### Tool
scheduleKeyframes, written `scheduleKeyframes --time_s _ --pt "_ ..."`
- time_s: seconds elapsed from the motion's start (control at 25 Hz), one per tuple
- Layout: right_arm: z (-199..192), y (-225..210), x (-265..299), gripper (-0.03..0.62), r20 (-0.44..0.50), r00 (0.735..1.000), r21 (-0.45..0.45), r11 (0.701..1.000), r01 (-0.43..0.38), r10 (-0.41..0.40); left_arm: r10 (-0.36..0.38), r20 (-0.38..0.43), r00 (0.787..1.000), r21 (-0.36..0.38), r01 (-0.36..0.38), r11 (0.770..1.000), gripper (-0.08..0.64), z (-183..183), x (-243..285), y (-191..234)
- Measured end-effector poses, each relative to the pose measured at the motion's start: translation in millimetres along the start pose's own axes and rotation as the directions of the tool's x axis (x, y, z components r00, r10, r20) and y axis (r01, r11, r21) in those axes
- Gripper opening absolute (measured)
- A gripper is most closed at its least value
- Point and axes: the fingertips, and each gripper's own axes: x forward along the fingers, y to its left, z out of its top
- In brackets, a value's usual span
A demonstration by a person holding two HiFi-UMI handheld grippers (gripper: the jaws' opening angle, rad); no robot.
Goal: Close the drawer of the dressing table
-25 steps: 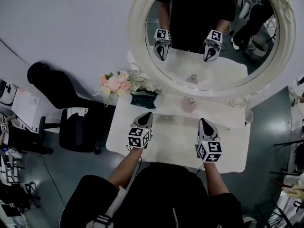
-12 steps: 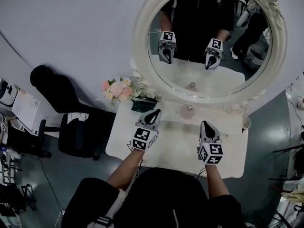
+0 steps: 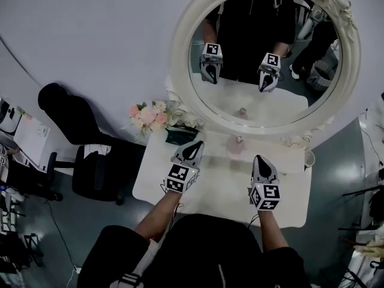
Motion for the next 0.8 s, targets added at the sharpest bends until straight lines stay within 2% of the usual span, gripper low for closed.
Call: scheduleKeyframes --time_s 0.8 --pt "2.1 5.4 -0.9 -0.011 0.027 0.999 0.006 1.000 -0.019 0.018 0.006 0.002 1.000 -0.011 -0.006 1.000 0.006 -1.7 0.4 2.4"
